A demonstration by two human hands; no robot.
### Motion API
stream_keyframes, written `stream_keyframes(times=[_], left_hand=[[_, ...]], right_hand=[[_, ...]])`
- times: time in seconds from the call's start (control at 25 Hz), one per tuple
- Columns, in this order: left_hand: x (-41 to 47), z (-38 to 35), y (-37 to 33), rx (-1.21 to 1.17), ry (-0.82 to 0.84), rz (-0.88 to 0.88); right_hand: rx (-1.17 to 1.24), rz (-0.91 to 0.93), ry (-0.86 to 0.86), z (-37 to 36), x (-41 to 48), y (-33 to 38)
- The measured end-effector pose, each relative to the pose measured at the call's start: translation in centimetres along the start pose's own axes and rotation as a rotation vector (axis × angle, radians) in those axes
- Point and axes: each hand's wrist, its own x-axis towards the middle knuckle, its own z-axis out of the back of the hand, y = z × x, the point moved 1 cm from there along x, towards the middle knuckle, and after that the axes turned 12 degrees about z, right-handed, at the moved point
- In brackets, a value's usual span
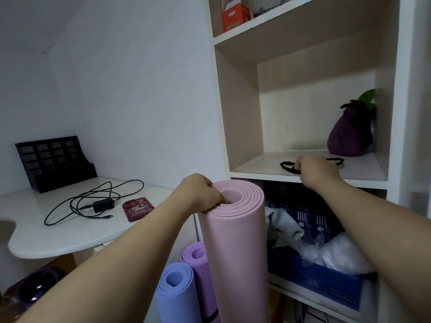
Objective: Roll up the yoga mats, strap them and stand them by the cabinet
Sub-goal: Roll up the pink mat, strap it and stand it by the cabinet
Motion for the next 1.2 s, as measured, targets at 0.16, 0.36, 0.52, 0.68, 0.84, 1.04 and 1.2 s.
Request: stream_keyframes(times=[0.16,0.36,0.52,0.68,0.84,1.04,1.2], left_hand=[[0.3,-0.3,0.3,-0.010,-0.002,0.006],[0.7,0.2,0.7,-0.015,-0.030,-0.002],[0.6,0.7,0.6,-0.005,-0.052,-0.006],[0.4,1.1,0.7,0.001,-0.069,0.002],[-0.7,2.5,2.1,0.006,-0.102,0.026],[-5.6,5.4,8.3,0.014,-0.211,0.087],[-12.6,7.5,14.7,0.058,-0.258,0.178]], right_hand=[[0.097,0.019,-0.042,0.5,0.6,0.2],[0.220,0.051,-0.007,0.0,1.4,0.3],[0.309,0.013,0.055,0.2,2.9,0.8],[0.232,0.105,-0.185,1.8,3.4,0.6],[0.300,0.262,-0.473,5.6,2.9,4.7],[0.752,0.608,-0.277,9.8,-4.2,16.0],[1.458,0.643,0.392,9.2,-14.0,24.5]])
